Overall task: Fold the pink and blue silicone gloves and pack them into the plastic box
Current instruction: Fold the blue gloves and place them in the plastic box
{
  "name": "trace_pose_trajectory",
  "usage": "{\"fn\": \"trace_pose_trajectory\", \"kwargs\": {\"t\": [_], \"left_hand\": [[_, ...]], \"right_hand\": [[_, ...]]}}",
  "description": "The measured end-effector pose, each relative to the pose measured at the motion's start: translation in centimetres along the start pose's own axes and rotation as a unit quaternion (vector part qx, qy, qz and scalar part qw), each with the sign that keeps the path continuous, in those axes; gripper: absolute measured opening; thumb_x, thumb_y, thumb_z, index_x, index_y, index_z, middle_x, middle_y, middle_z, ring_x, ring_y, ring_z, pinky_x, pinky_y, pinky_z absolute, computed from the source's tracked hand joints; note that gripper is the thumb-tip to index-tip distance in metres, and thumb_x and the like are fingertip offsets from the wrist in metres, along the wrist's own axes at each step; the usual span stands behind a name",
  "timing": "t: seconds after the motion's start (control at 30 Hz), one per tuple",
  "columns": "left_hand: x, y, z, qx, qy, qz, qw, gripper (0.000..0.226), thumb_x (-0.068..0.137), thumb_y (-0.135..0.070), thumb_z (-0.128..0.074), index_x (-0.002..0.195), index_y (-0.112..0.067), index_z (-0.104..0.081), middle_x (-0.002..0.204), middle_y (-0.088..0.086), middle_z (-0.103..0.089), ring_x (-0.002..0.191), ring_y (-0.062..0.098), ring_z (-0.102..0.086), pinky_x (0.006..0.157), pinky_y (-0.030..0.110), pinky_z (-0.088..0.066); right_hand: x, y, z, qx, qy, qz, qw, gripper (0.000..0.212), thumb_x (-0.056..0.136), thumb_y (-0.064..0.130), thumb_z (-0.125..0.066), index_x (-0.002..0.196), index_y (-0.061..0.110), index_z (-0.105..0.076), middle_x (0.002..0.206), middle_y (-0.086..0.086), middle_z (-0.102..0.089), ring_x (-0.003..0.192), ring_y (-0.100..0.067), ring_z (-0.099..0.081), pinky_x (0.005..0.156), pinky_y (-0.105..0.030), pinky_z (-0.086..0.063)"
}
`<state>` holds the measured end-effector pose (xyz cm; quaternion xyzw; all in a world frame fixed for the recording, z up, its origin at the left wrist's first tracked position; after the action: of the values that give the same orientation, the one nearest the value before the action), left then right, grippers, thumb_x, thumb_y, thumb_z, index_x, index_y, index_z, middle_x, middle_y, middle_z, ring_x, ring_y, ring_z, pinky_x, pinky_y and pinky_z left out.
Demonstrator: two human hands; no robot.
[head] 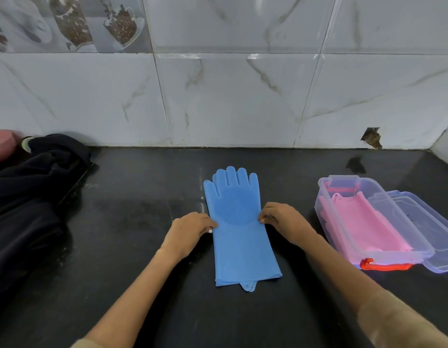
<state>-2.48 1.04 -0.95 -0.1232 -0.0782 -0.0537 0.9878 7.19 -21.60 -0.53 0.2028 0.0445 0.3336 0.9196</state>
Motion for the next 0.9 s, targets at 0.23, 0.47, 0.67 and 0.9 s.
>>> {"fn": "trace_pose_trajectory", "kwargs": {"t": [0.23, 0.47, 0.67, 0.9], "left_hand": [[-0.3, 0.0, -0.3, 0.123, 0.036, -0.142, 0.981, 0.051, 0.089, -0.007, -0.059, 0.134, -0.03, -0.052, 0.138, -0.01, -0.052, 0.123, 0.013, -0.048, 0.077, 0.03, -0.055], [0.5, -0.5, 0.3, 0.153, 0.065, -0.24, 0.957, 0.042, 0.087, -0.023, -0.066, 0.128, -0.02, -0.06, 0.132, -0.004, -0.061, 0.122, 0.012, -0.056, 0.105, 0.023, -0.038], [0.3, -1.2, 0.3, 0.18, 0.09, -0.299, 0.933, 0.061, 0.036, -0.021, -0.097, 0.094, -0.016, -0.078, 0.091, -0.004, -0.077, 0.078, 0.008, -0.073, 0.07, 0.019, -0.058], [0.5, -1.2, 0.0, 0.162, 0.039, -0.275, 0.947, 0.048, 0.053, -0.014, -0.091, 0.098, -0.015, -0.074, 0.091, -0.001, -0.075, 0.058, 0.011, -0.068, 0.054, 0.022, -0.057]], "right_hand": [[-1.2, 0.1, 0.5, -0.158, 0.012, 0.182, 0.971, 0.04, 0.08, 0.009, -0.07, 0.118, 0.022, -0.065, 0.121, 0.002, -0.063, 0.104, -0.017, -0.064, 0.088, -0.022, -0.046], [-1.9, -0.1, 0.4, -0.177, 0.009, 0.205, 0.963, 0.044, 0.071, 0.018, -0.081, 0.112, 0.029, -0.068, 0.114, 0.006, -0.07, 0.1, -0.013, -0.068, 0.086, -0.026, -0.05], [-1.5, -0.1, 0.0, -0.169, -0.045, 0.205, 0.963, 0.038, 0.061, 0.017, -0.087, 0.093, 0.031, -0.07, 0.094, 0.011, -0.074, 0.081, -0.008, -0.071, 0.09, -0.031, -0.053], [-0.8, -1.0, 0.0, -0.159, 0.006, 0.183, 0.97, 0.031, 0.083, 0.02, -0.07, 0.111, 0.033, -0.067, 0.113, 0.014, -0.07, 0.104, -0.005, -0.066, 0.109, -0.026, -0.024]]}}
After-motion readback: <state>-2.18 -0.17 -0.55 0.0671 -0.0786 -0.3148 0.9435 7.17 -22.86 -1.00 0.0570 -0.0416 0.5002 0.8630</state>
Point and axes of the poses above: each hand's wrist, its own x-axis towards the middle knuckle, its own z-axis out of the back of the hand, y = z × x, the point moved 4 cm from there along x, towards the middle knuckle
